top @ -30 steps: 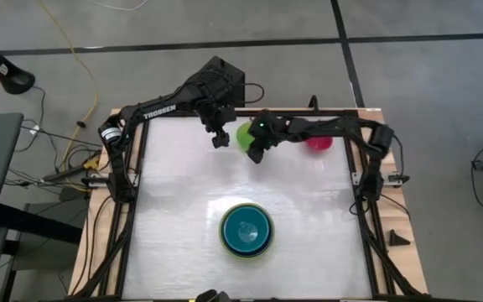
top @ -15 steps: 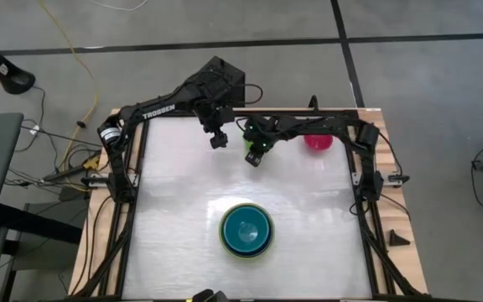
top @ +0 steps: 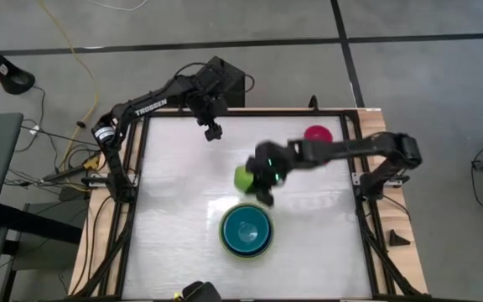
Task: Nest bowls inside each other
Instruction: Stack the light green bowl on top of the dark blue bowl, then stack the red bowl on top of the light green bowl
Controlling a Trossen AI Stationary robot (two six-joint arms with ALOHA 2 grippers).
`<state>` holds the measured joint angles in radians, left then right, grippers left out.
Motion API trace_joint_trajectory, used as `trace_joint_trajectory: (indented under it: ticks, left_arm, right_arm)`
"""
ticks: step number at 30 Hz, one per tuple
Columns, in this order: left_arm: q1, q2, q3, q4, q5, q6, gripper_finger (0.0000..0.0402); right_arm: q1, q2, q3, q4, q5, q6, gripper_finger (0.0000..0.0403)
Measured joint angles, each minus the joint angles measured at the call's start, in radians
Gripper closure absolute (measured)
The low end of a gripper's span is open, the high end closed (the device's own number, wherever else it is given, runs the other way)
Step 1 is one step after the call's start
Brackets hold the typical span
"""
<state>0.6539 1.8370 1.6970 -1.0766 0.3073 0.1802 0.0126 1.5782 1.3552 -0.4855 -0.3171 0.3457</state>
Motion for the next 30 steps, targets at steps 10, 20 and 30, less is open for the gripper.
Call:
trace_joint_trajectory:
  ticks: [10,20,30]
  left_arm:
    - [0.008,0.000,0.000,-0.003,0.002,-0.011,0.0109]
    - [0.005,0.000,0.000,-0.007,0.030,-0.063,0.0109]
    - [-0.012,0.000,0.000,-0.010,0.030,-0.071,0.0109]
  right_arm:
    - [0.264,0.160,0.000,0.079,0.073,0.152,0.0378]
    - [0.299,0.304,-0.001,0.127,0.111,0.248,0.0280]
    - [0.264,0.158,0.001,0.134,0.234,0.283,0.0079]
